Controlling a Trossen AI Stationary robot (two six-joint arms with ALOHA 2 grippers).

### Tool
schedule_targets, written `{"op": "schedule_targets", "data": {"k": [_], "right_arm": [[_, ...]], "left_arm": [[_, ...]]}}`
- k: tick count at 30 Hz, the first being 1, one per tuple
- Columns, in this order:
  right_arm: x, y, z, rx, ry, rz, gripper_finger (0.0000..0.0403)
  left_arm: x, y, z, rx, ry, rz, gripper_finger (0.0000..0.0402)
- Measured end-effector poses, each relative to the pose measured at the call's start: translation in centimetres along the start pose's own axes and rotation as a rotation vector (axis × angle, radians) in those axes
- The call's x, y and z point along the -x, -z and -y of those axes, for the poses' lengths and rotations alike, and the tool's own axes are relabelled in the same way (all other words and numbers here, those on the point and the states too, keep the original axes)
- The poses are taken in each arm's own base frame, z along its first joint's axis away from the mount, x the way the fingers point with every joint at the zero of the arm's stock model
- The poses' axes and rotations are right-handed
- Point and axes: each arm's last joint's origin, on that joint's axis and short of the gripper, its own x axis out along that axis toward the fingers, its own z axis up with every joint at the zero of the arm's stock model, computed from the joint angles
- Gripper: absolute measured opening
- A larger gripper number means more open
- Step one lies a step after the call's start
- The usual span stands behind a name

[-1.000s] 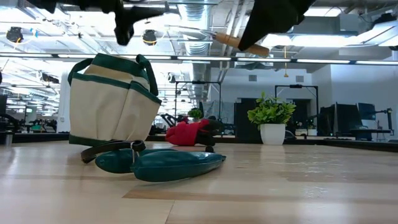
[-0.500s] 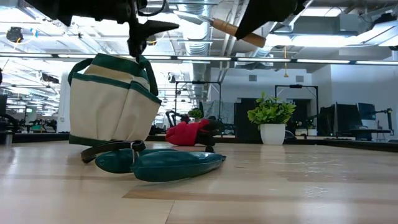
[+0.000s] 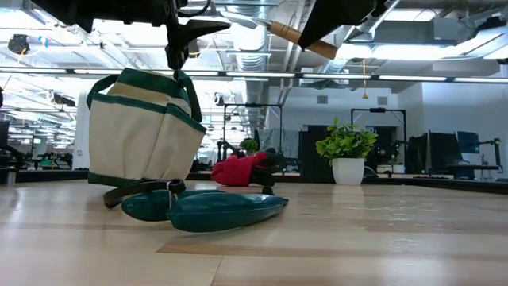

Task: Pick & Place Garden tools in Gardening bag
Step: Put the brown trowel into the green gardening bag

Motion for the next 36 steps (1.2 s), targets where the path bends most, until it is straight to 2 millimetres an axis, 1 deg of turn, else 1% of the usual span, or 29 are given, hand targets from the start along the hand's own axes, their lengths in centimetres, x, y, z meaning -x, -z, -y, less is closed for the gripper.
{"op": "schedule_targets", "data": {"k": [4,8,17,25,30,36], "right_arm": [[0.0,0.0,0.0,0.000,0.000,0.000,0.0050],[0.0,0.0,0.0,-0.001,0.000,0.000,0.0050],[0.0,-0.1,0.0,-0.007,-0.001,0.003,0.0050],[0.0,-0.1,-0.1,-0.015,-0.003,0.007,0.0050],[0.0,-0.2,-0.1,-0.006,-0.005,0.011,0.0050],[0.0,-0.2,-0.1,-0.006,-0.005,0.011,0.0050]], "left_arm": [[0.0,0.0,0.0,0.000,0.004,-0.002,0.0203],[0.0,0.0,0.0,-0.002,0.005,0.000,0.0179],[-1.7,1.1,-0.7,0.000,0.020,0.017,0.0128],[-1.5,0.6,-0.3,0.004,0.050,0.055,0.0111],[-1.5,0.7,-0.3,-0.041,0.046,0.052,0.0100],[-1.5,0.7,-0.3,-0.049,0.045,0.051,0.0070]]}}
